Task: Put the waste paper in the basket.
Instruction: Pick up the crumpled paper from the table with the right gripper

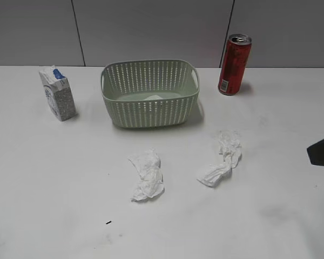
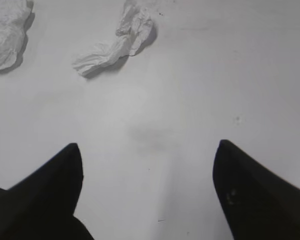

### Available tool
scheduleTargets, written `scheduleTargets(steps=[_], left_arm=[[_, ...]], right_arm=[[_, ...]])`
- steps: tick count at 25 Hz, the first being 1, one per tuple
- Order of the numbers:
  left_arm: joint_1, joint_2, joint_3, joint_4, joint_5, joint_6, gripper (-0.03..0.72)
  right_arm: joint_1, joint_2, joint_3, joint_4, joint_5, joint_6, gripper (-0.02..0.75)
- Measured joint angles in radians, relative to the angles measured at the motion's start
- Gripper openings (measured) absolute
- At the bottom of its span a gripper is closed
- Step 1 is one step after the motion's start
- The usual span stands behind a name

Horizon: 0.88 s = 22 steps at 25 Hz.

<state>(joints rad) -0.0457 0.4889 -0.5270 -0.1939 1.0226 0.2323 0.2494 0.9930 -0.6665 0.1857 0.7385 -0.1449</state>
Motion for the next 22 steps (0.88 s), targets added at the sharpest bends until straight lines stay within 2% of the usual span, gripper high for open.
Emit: scheduleTargets(steps=[14, 19, 22], left_arm=[[0.000, -0.470, 0.019, 0.012, 0.018, -0.012, 0.590], [0.000, -0.494, 0.020, 0.015, 0.021, -0.012, 0.590], [0.000, -0.494, 0.020, 0.018, 0.021, -0.012, 0.590]], right_arm=[[0.000, 0.347, -0.201, 0.051, 0.017, -0.091, 0.597], [0.013, 0.464, -0.247, 0.070, 0.015, -0.108, 0.594], [0.069, 0.534, -0.278, 0.063, 0.006, -0.108, 0.594]])
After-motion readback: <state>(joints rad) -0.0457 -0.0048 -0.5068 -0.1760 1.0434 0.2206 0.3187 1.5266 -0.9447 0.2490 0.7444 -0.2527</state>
